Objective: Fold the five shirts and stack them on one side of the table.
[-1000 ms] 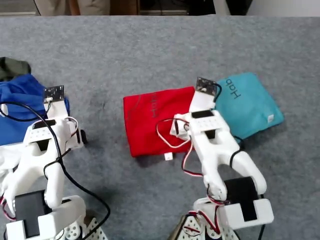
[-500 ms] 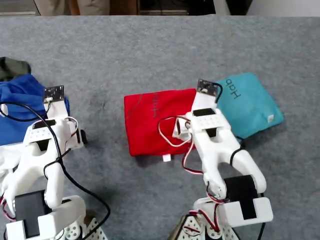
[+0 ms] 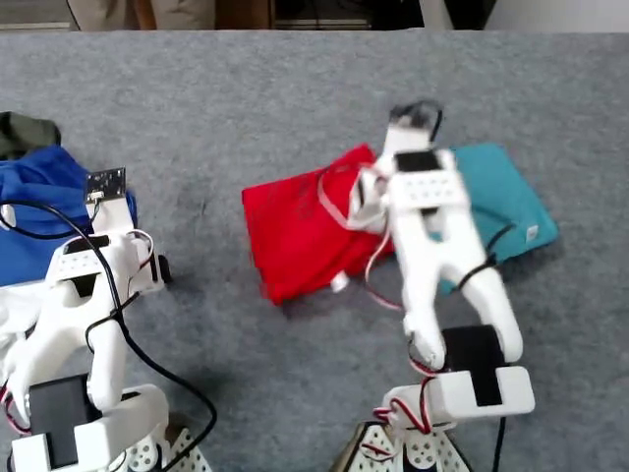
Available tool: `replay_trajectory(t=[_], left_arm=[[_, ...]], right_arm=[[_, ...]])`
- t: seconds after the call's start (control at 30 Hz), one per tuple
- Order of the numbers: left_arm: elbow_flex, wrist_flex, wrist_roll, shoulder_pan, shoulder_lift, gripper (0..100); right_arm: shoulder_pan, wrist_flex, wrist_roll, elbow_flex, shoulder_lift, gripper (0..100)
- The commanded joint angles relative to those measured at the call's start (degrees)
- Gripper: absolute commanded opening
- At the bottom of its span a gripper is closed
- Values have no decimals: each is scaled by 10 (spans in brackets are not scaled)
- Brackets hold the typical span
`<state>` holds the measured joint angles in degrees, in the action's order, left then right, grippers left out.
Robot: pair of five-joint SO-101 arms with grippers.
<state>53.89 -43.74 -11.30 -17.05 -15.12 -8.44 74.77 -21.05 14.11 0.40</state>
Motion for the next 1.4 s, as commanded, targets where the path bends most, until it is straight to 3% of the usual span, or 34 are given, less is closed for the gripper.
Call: replay_trajectory(t=[0.0,0.43,0.73,0.83,1.0,1.07,1.23,1.37], left_arm=[[-1,6,-3,-4,-17,185],[-1,6,-3,-4,-17,186],[-1,6,-3,-4,-17,186],[-1,6,-3,-4,-17,186],[-2,5,-4,-4,-17,186],[-3,5,-4,-5,-17,186],[-5,4,-3,-4,-17,184],[-25,-14,0,-12,-23,183]], right_arm=[[56,34,57,-134,-1,5],[272,42,195,-238,56,5],[304,95,222,-232,60,14],[303,97,221,-223,59,124],[318,96,233,-227,55,426],[320,106,237,-244,55,461],[326,171,232,-340,56,361],[291,227,195,-406,59,168]])
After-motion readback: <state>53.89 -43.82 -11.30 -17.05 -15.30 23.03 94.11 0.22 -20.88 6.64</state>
